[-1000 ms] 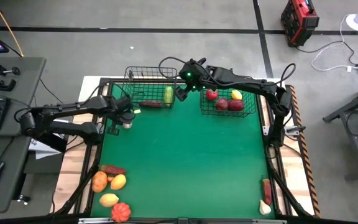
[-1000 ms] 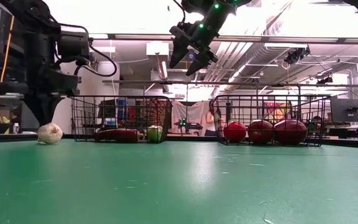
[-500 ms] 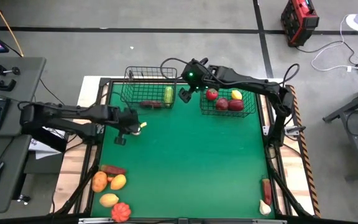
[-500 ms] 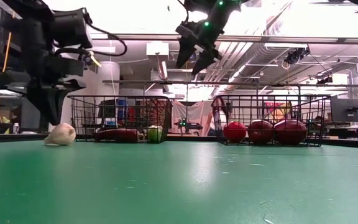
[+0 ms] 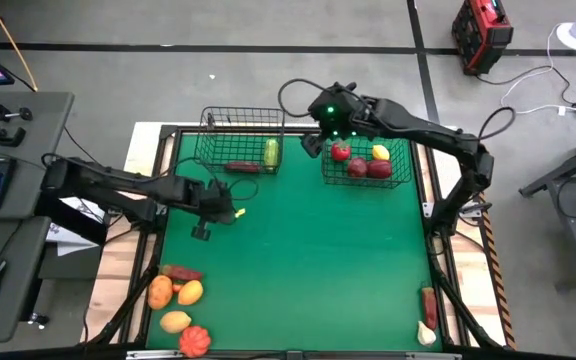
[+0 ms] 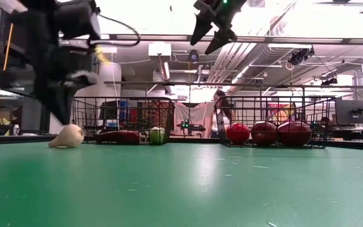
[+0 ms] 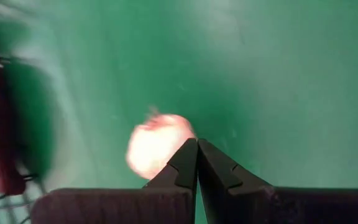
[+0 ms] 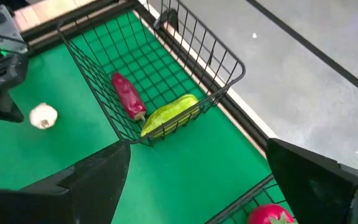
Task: Sort produce into baskets
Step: Put the left white garlic into the left wire basket
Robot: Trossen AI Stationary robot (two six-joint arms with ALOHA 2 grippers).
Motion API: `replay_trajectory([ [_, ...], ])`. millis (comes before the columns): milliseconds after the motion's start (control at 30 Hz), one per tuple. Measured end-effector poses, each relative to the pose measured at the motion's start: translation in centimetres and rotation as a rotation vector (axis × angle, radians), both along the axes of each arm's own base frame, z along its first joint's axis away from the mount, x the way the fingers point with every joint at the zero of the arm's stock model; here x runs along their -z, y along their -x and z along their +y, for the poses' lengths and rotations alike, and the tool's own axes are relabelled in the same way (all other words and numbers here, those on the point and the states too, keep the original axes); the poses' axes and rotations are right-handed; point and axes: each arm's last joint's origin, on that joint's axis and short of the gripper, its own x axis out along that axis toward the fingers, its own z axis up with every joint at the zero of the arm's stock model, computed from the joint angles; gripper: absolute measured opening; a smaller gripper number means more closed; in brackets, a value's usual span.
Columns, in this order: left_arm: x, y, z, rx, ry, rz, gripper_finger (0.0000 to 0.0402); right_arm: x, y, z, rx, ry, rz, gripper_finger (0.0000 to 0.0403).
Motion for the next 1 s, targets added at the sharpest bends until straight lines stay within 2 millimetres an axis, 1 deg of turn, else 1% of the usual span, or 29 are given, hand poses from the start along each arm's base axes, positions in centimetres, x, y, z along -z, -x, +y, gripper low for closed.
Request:
replay_trajectory([
  [133,-3.1,-0.9,0.0,-0.064,0.015,-0.052,0.0000,-0.8,0.6,0.2,0.001,0.011,-0.020,0.0369],
  [200,-4.9,-1.2,0.0,-0.137,0.040,-0.091,0.0000,-0.9,0.7,0.2,0.003,0.012,-0.020,0.0369],
  [300,-7.2,-1.5,0.2,-0.360,0.115,-0.180,0.0010,-0.9,0.8,0.2,0.009,0.018,-0.014,0.0369],
  [367,-8.0,-1.2,0.2,-0.499,0.180,-0.212,0.0027,-0.8,0.8,0.3,-0.001,0.025,-0.001,0.0369],
  [467,-8.0,-0.6,-0.1,-0.683,0.267,-0.214,0.0067,-0.7,1.0,0.3,-0.008,0.024,0.022,0.0369],
  [567,-7.6,-0.1,-0.8,-0.819,0.313,-0.186,0.0118,-0.5,1.2,0.3,-0.023,0.027,0.061,0.0369],
  [633,-7.4,0.1,-1.1,-0.886,0.308,-0.167,0.0155,-0.4,1.3,0.3,-0.036,0.034,0.082,0.0369],
  [700,-7.1,0.5,-1.1,-0.944,0.251,-0.139,0.0189,-0.4,1.4,0.1,-0.048,0.044,0.099,0.0369],
  [767,-6.8,0.2,-1.0,-0.936,0.221,-0.131,0.0215,-0.3,1.5,0.0,-0.052,0.050,0.105,0.0369],
  [833,-6.5,-0.2,-0.7,-0.928,0.240,-0.104,0.0233,-0.3,1.6,-0.2,-0.056,0.050,0.114,0.0369],
  [900,-6.3,-0.5,-0.5,-0.892,0.276,-0.079,0.0244,-0.2,1.8,-0.4,-0.064,0.047,0.128,0.0369],
  [1000,-6.2,-0.6,-0.6,-0.819,0.263,-0.058,0.0252,-0.2,1.9,-0.5,-0.066,0.038,0.133,0.0369],
])
